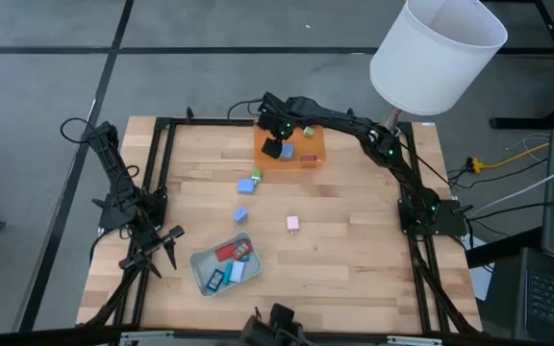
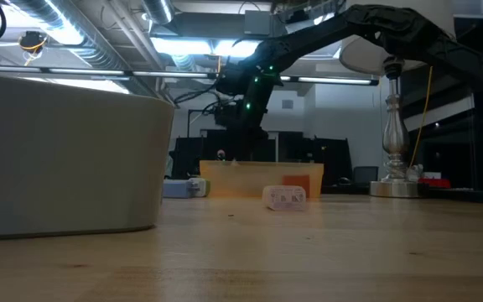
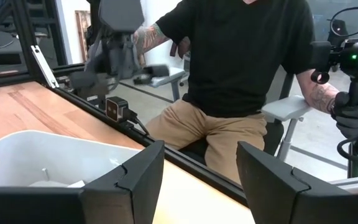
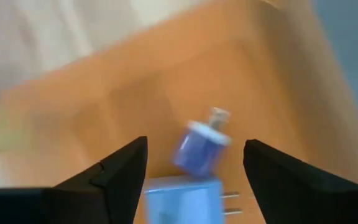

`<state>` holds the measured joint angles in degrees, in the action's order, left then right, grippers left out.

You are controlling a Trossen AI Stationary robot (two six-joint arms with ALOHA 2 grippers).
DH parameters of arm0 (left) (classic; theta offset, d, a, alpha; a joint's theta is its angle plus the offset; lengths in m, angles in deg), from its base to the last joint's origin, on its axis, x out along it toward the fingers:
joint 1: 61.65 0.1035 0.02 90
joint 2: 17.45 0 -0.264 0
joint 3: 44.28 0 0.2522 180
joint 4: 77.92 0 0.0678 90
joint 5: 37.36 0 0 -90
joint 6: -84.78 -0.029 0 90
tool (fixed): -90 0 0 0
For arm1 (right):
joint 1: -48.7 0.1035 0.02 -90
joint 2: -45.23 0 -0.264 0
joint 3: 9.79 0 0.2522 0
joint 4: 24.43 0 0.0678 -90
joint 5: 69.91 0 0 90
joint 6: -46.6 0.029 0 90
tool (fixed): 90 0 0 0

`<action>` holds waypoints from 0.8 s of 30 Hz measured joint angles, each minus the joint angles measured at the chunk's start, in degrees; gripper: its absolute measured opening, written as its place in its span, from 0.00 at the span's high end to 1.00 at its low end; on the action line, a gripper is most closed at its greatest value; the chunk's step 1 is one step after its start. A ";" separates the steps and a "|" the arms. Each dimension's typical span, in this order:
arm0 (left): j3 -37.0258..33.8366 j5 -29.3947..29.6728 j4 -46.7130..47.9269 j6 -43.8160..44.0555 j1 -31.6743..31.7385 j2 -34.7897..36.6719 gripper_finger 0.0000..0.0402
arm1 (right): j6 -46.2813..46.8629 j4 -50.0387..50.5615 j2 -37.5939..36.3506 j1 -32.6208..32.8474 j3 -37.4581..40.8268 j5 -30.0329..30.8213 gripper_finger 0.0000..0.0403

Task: Pick & Place Office items
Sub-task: Put the pink charger adapter into the orange bin

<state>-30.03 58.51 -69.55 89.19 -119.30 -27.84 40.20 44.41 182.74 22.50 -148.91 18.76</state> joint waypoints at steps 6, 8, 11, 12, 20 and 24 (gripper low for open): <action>0.00 0.00 0.00 0.42 0.00 0.00 0.52 | -0.53 -1.06 -4.89 1.39 0.00 -15.05 0.40; 0.00 -0.01 0.00 0.42 0.00 0.02 0.52 | -0.59 -1.90 -6.48 2.68 0.00 -20.26 0.40; 0.00 0.02 -0.01 0.42 0.00 0.01 0.52 | -2.12 -2.46 -8.38 5.74 -0.01 -26.75 0.40; 0.00 0.01 0.00 0.42 0.00 0.02 0.52 | -2.74 -2.25 -8.65 7.05 -0.05 -28.22 0.40; 0.00 -0.01 0.00 0.42 0.00 0.01 0.52 | -8.17 3.53 -8.92 18.36 1.86 -24.60 0.40; 0.00 -0.01 0.00 0.40 0.02 0.01 0.52 | -5.29 4.71 -8.86 22.30 5.46 -17.55 0.40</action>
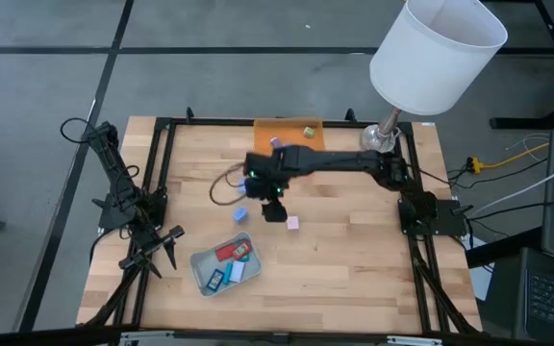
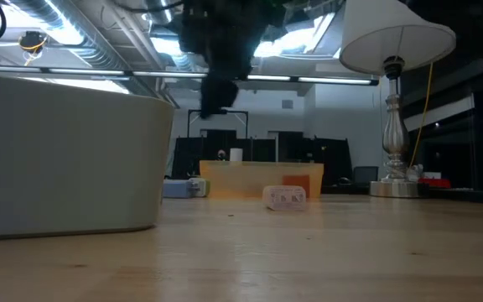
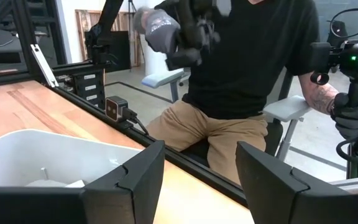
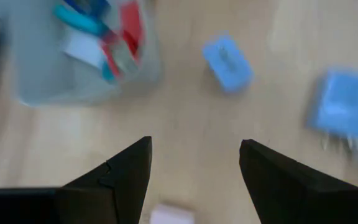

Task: Pick & Place Office items
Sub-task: Put the pink charger adapter into the orange bin

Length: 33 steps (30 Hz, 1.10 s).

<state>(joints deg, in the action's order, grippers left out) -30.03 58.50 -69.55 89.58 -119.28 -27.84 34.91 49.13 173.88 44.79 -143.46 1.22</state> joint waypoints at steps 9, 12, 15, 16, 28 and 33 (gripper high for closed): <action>0.00 0.00 -0.43 -0.92 -0.02 0.00 0.52 | 10.99 -2.63 -5.47 2.63 17.37 17.87 0.40; 0.00 -0.69 -0.50 -2.01 0.01 0.00 0.52 | 15.57 -9.08 -11.97 2.50 26.32 19.60 0.40; 0.00 -2.76 -0.52 -3.45 -0.01 0.00 0.52 | 21.53 -14.35 -21.13 2.88 34.88 23.89 0.40; 0.00 -3.28 -0.49 -3.96 -0.02 -0.01 0.52 | 24.30 -15.57 -24.19 2.98 37.73 25.53 0.40; 0.00 -4.01 -0.56 -7.36 0.01 0.02 0.52 | 68.66 -29.36 -40.89 12.23 62.00 42.99 0.40; 0.00 -3.52 1.34 -11.46 0.01 0.02 0.51 | 77.84 -29.50 -36.33 12.76 59.87 42.46 0.40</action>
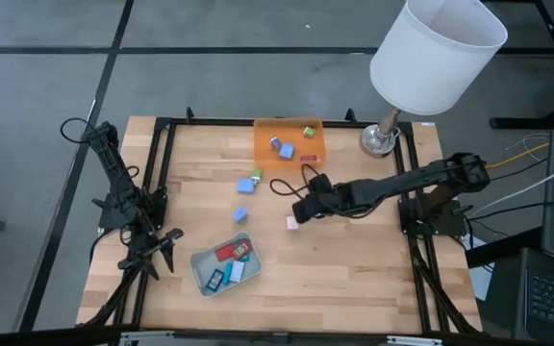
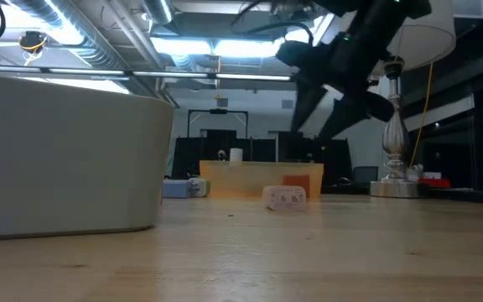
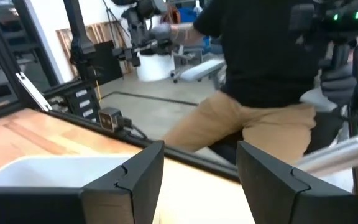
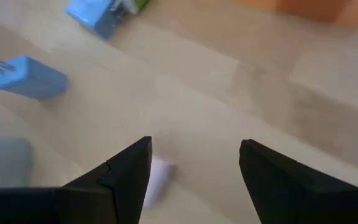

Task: Pick & Place Office items
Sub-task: Put the pink charger adapter into the orange bin

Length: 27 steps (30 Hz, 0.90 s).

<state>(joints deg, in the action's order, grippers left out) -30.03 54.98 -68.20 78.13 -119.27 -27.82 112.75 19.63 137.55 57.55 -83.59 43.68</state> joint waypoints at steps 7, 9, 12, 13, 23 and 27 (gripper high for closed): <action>0.04 -0.66 3.40 -0.14 -0.01 -0.39 0.52 | 5.37 6.81 10.69 -0.51 -13.67 -4.37 0.40; 0.04 -0.85 3.40 -0.13 -0.02 -0.65 0.52 | 6.91 13.39 14.87 -0.24 -19.83 -5.91 0.40; 0.04 -0.87 3.40 1.73 0.00 -0.85 0.52 | 8.95 23.66 20.92 0.17 -29.02 -6.92 0.40; 0.04 -0.89 3.42 2.72 -0.02 -0.85 0.52 | 9.70 26.69 22.40 0.39 -31.79 -6.80 0.40; 0.04 -0.91 3.42 3.76 -0.02 -0.83 0.52 | 17.57 34.34 29.47 1.04 -42.29 -12.82 0.40; 0.04 -0.92 3.43 3.74 -0.01 -0.83 0.51 | 18.71 36.97 31.61 1.30 -42.20 -15.00 0.40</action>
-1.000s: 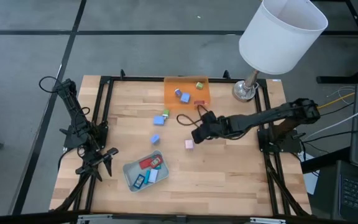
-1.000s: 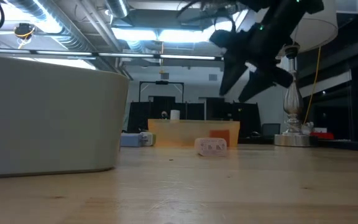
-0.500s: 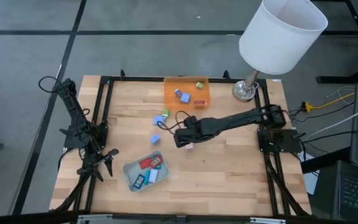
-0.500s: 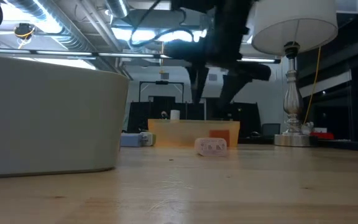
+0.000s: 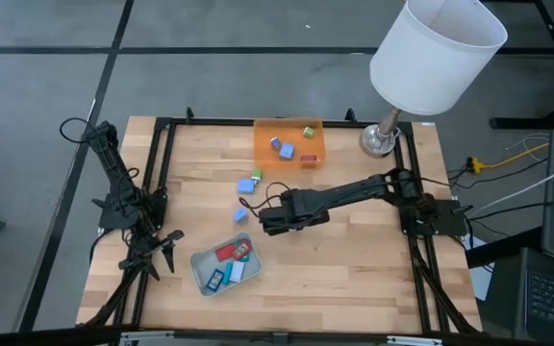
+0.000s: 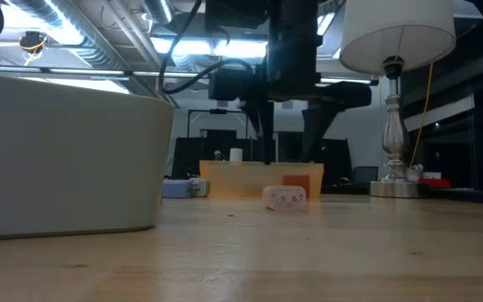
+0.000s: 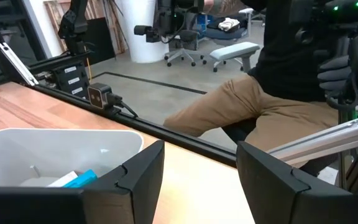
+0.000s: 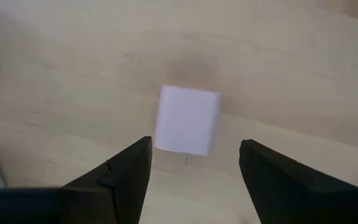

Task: Pick & Place Office items
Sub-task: Put the pink charger adapter into the orange bin

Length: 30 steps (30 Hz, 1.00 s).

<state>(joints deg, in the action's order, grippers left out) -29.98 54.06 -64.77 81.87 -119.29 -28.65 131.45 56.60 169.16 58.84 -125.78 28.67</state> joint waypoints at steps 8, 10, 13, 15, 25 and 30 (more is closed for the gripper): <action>0.00 -0.01 0.01 -0.84 -0.01 0.00 0.52 | -0.01 -0.94 0.18 -0.02 0.00 -0.03 0.40; 0.00 -0.01 0.01 -0.85 -0.01 0.00 0.52 | 0.00 -0.99 0.39 -0.01 0.00 -0.03 0.40; 0.00 -0.01 0.01 -0.85 -0.01 0.00 0.52 | -0.05 -1.17 0.82 -0.01 0.89 -0.20 0.40; 0.00 0.01 0.03 -0.87 0.01 0.00 0.51 | -0.08 -2.41 0.77 -0.01 2.20 -0.69 0.40; 0.00 0.01 0.03 -0.90 0.01 0.00 0.52 | -0.17 -7.17 0.95 -0.31 6.76 -2.37 0.40; 0.00 0.01 0.03 -1.43 -0.01 0.00 0.51 | -1.32 -8.83 0.76 -0.65 6.88 -1.82 0.40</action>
<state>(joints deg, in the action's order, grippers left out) -29.98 54.07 -64.74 80.43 -119.29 -28.65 130.13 47.77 169.92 58.19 -118.90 26.86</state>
